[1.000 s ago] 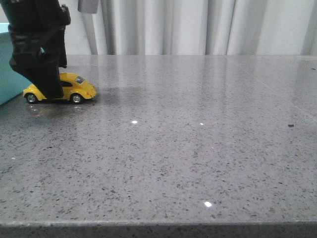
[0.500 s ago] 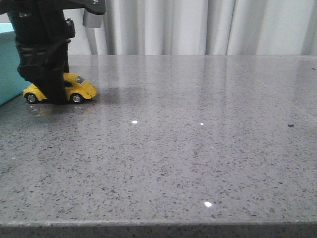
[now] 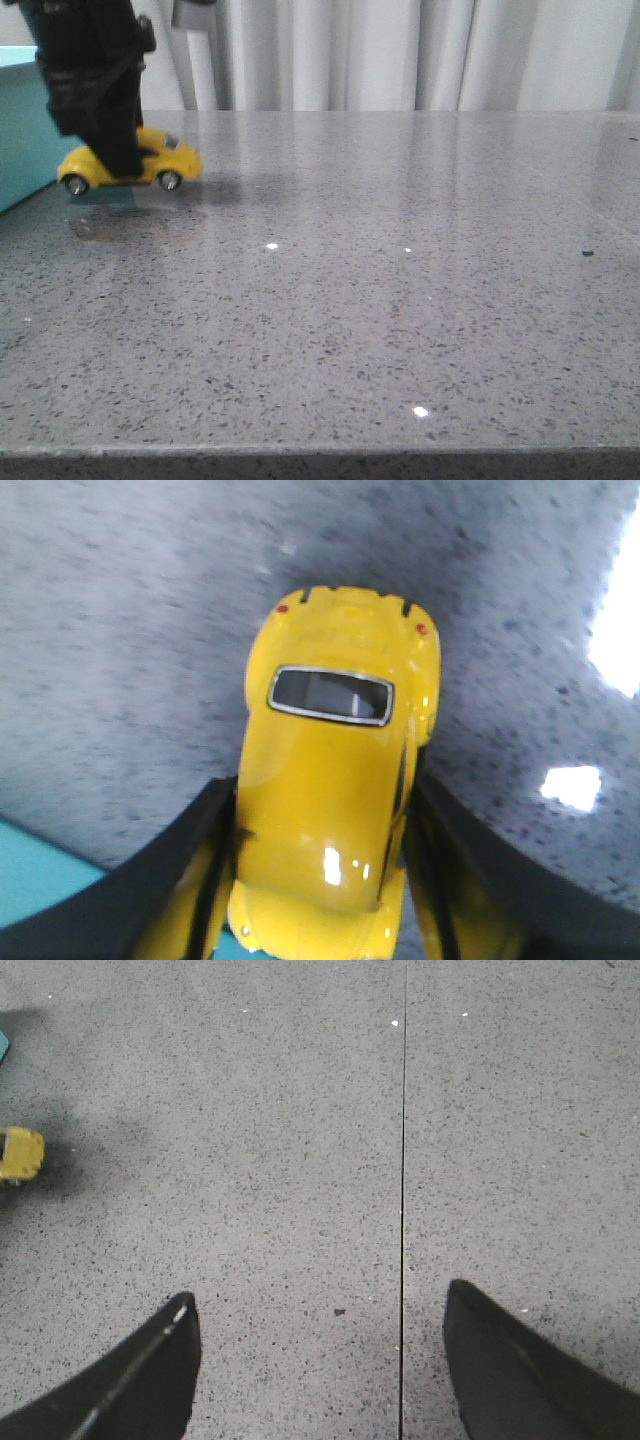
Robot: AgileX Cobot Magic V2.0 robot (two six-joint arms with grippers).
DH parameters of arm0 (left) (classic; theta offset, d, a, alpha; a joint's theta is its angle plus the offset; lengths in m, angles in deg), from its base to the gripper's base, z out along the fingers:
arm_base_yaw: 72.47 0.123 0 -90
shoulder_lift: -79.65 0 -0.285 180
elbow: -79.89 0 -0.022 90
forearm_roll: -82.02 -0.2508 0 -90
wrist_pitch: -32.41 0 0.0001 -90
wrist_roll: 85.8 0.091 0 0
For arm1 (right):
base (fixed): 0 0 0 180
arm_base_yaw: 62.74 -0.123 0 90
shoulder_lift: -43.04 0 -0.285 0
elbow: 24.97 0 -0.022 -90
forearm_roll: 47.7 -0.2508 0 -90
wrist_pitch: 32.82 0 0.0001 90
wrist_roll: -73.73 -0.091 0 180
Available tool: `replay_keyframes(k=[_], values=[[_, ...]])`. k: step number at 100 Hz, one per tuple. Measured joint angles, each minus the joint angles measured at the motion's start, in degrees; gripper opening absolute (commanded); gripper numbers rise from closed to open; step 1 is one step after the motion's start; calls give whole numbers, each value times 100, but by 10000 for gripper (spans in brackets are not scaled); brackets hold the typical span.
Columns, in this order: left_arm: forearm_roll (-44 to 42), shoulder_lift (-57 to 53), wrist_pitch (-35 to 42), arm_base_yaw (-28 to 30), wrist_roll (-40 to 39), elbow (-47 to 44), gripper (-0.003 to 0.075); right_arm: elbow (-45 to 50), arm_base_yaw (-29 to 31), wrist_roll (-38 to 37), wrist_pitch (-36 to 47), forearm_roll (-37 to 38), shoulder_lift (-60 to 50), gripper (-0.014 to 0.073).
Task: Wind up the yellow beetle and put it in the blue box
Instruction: 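Lift the beetle with the left gripper toward the blue box, then lower the beetle into the blue box and open the left gripper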
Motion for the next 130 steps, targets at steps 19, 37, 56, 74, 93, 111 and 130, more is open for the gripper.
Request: replay_keyframes(k=[19,37,56,74,93,111,130], values=[[-203,-211,-80,-10,-949,899,115,0,0,0,0,0,0,517],[-421,-496,-158,164,-2262,1642,115,0,0,0,-8,0,0,517],[-456,-765,-531,913,-3379,1767,115,0,0,0,-8,0,0,517],[-357,-786,-1176,1841,-3764,1767,115,0,0,0,-12,0,0,517],[158,-786,-1358,2668,-3832,1595,115,0,0,0,-21,0,0,517],[491,-664,-1370,3107,-3850,1282,115,0,0,0,-21,0,0,517],[620,-273,-1330,3152,-3860,897,115,0,0,0,-21,0,0,517]])
